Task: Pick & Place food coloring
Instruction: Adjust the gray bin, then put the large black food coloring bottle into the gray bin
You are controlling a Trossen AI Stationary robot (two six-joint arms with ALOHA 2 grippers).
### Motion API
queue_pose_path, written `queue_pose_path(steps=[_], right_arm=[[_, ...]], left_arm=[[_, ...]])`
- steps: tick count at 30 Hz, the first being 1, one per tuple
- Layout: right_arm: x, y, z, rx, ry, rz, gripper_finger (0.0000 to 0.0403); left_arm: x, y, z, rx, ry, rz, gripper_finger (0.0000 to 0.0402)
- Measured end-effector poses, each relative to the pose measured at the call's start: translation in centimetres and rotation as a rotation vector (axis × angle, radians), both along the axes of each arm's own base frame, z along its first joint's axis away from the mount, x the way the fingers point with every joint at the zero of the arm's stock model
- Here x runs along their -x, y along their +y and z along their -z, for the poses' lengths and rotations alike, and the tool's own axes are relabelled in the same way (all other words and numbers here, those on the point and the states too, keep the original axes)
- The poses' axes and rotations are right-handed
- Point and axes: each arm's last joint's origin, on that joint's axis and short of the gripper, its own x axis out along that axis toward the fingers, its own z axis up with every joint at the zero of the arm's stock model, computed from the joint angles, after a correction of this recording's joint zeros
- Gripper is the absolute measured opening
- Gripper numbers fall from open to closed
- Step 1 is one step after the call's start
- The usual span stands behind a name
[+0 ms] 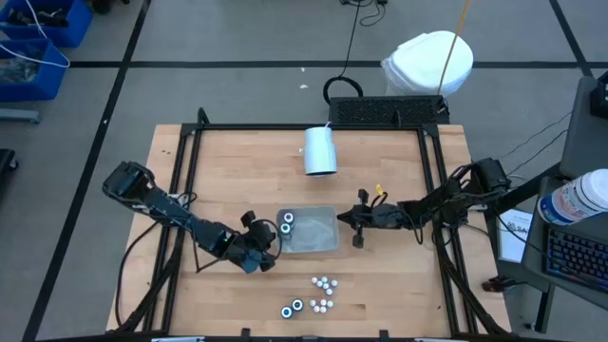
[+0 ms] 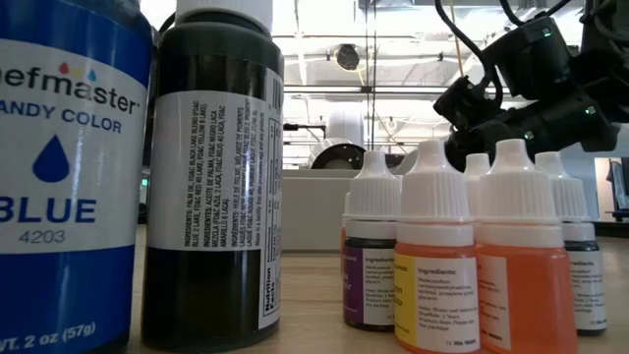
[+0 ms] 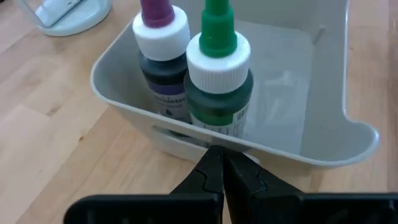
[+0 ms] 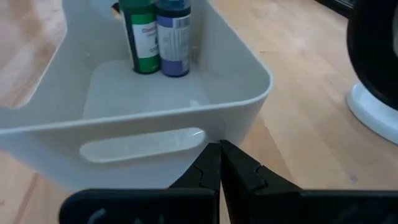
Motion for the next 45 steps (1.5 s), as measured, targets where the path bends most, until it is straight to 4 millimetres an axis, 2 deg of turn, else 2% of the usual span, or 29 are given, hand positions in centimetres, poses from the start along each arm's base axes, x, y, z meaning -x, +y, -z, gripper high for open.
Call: queue_pose_path(steps=[10,19,24,29,34,39,45], right_arm=[[0.1,0.5,0.2,-0.101,0.015,-0.075,0.0],[0.3,1.0,0.4,-0.111,0.043,-0.091,0.0],[0.9,1.1,1.1,-0.212,0.106,-0.103,0.0],[1.7,2.5,1.3,-0.246,0.129,-0.164,0.0],[1.9,4.8,-0.1,-0.241,0.014,-0.273,0.0],[2.3,6.4,-2.2,-0.195,-0.069,-0.295,0.0],[0.7,9.5,-5.5,-0.097,-0.064,-0.359,0.0]], left_arm=[[0.0,0.6,0.1,0.006,0.015,-0.041,0.001],[0.3,1.2,0.0,-0.016,0.059,-0.051,0.0008],[1.3,1.7,-0.7,-0.07,0.124,-0.035,0.0015],[1.9,2.2,-2.2,-0.164,0.107,-0.047,0.0004],[2.2,2.5,-3.5,-0.217,0.045,-0.074,0.0019],[2.4,2.2,-3.7,-0.213,0.039,-0.058,0.0023],[2.4,2.1,-3.7,-0.226,0.043,-0.046,0.0023]])
